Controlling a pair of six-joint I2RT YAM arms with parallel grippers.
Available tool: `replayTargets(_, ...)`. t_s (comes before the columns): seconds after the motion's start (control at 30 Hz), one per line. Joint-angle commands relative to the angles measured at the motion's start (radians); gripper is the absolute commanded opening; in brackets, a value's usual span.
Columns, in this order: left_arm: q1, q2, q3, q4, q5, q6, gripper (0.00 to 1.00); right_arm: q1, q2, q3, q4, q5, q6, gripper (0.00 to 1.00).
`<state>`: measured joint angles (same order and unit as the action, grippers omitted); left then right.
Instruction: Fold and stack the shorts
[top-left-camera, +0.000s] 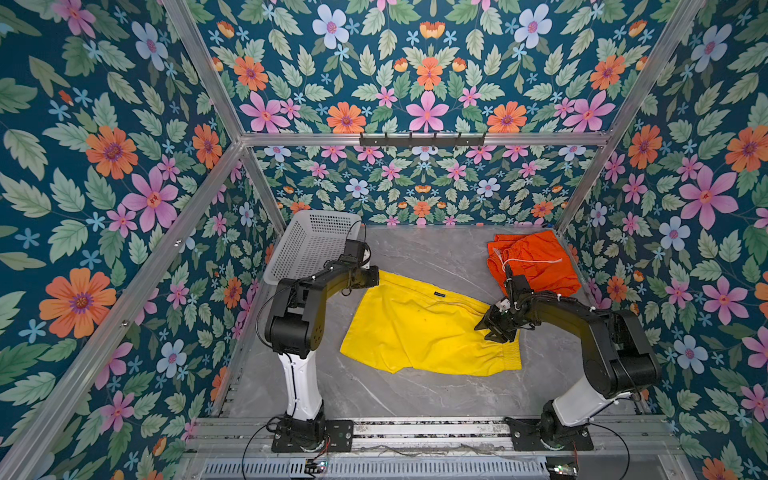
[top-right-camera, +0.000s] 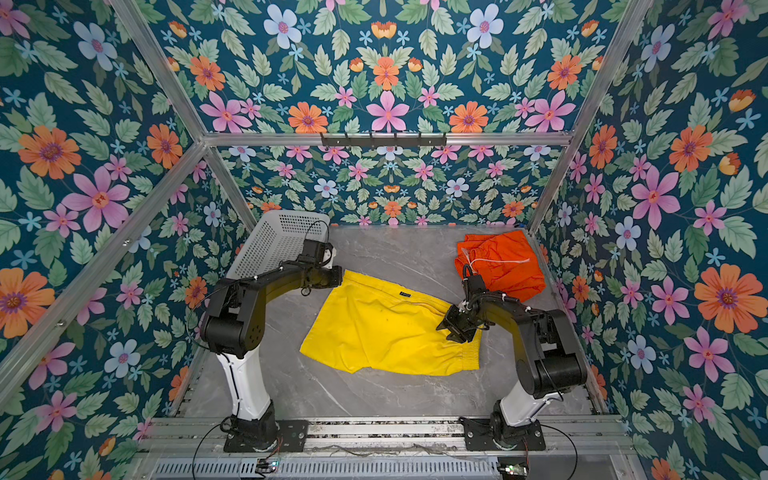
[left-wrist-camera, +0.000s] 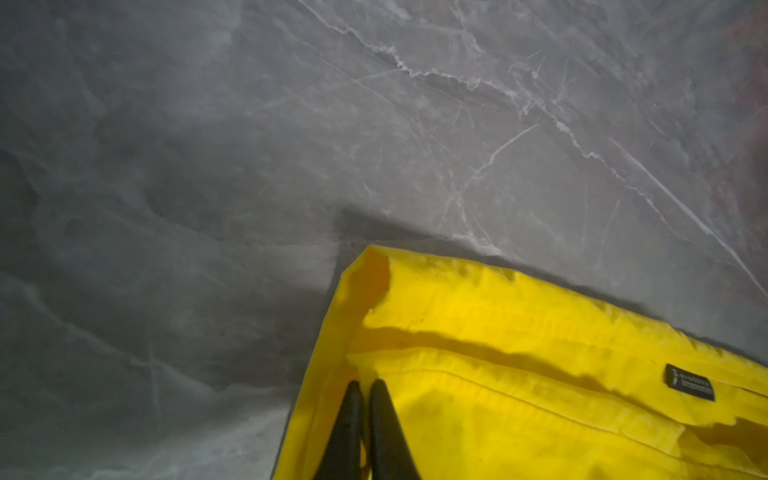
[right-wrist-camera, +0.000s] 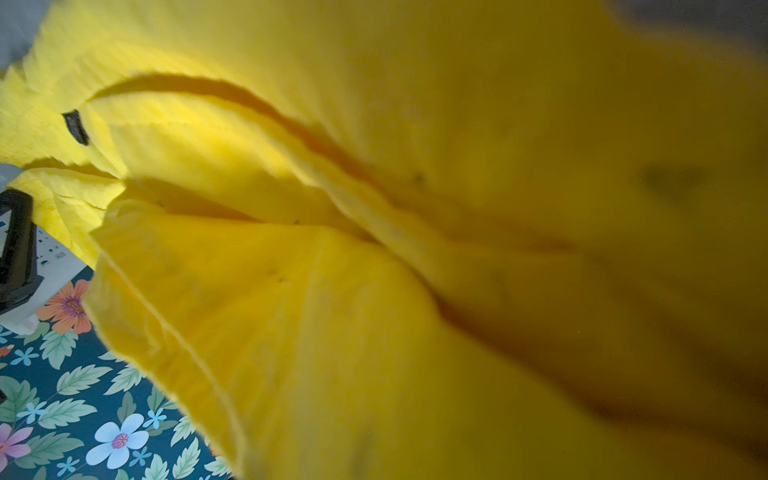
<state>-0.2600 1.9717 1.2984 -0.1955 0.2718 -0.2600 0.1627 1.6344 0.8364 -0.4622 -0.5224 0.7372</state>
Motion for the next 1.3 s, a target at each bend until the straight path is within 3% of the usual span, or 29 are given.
replayTargets(0.0,0.005,-0.027,0.001,0.014,-0.002,-0.002,0.00,0.001,0.011,-0.013,-0.035,0.081,0.005,0.46)
replayTargets(0.3,0.050,-0.072,0.050,0.072,-0.006,-0.012,0.00,-0.016,-0.023,-0.049,-0.053,0.094,-0.004,0.46)
replayTargets(0.63,0.074,0.082,0.164,0.182,0.084,-0.069,0.00,-0.044,-0.039,-0.064,-0.038,0.084,-0.007,0.46)
replayTargets(0.8,0.059,0.194,0.256,0.133,0.077,-0.059,0.00,-0.044,-0.035,-0.038,-0.007,0.051,0.002,0.46)
replayTargets(1.0,0.042,0.199,0.260,0.114,0.064,-0.043,0.20,-0.044,-0.090,0.018,0.001,0.005,0.005,0.48)
replayTargets(1.07,0.038,0.157,0.252,0.108,0.049,-0.033,0.30,-0.044,-0.136,0.054,-0.025,-0.007,0.003,0.48)
replayTargets(1.27,0.014,-0.038,0.188,0.054,0.020,-0.012,0.43,-0.038,-0.275,0.130,-0.138,0.005,-0.031,0.49)
